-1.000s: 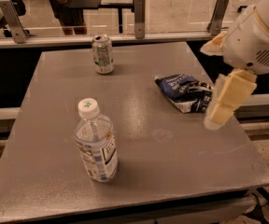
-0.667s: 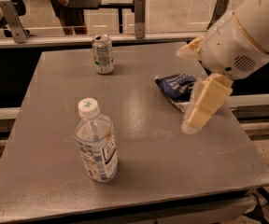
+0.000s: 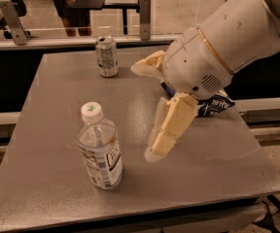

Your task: Knock blue plastic bottle over

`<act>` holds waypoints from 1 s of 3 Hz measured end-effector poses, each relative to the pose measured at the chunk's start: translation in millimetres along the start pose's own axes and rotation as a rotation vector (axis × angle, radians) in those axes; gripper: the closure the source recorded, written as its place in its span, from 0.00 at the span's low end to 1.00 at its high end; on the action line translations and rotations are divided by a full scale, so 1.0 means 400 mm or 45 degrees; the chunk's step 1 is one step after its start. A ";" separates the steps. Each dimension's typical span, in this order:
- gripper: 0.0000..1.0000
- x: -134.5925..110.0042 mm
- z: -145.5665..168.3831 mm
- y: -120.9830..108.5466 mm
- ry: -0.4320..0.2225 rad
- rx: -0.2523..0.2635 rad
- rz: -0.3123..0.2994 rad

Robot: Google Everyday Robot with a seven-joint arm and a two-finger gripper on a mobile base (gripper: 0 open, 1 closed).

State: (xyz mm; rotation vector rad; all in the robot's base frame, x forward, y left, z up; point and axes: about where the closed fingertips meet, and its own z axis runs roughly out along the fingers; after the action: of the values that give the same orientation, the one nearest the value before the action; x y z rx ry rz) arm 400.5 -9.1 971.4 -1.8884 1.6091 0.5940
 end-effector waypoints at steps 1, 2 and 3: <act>0.00 -0.048 0.068 0.030 -0.077 -0.067 -0.040; 0.00 -0.063 0.129 0.042 -0.095 -0.102 -0.057; 0.00 -0.078 0.179 0.050 -0.117 -0.135 -0.076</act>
Offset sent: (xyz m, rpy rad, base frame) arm -0.0194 0.0743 -0.0506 0.0646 0.0591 0.1238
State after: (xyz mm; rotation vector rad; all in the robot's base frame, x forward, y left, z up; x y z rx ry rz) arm 378.0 60.4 936.9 -1.9491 1.4838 0.7425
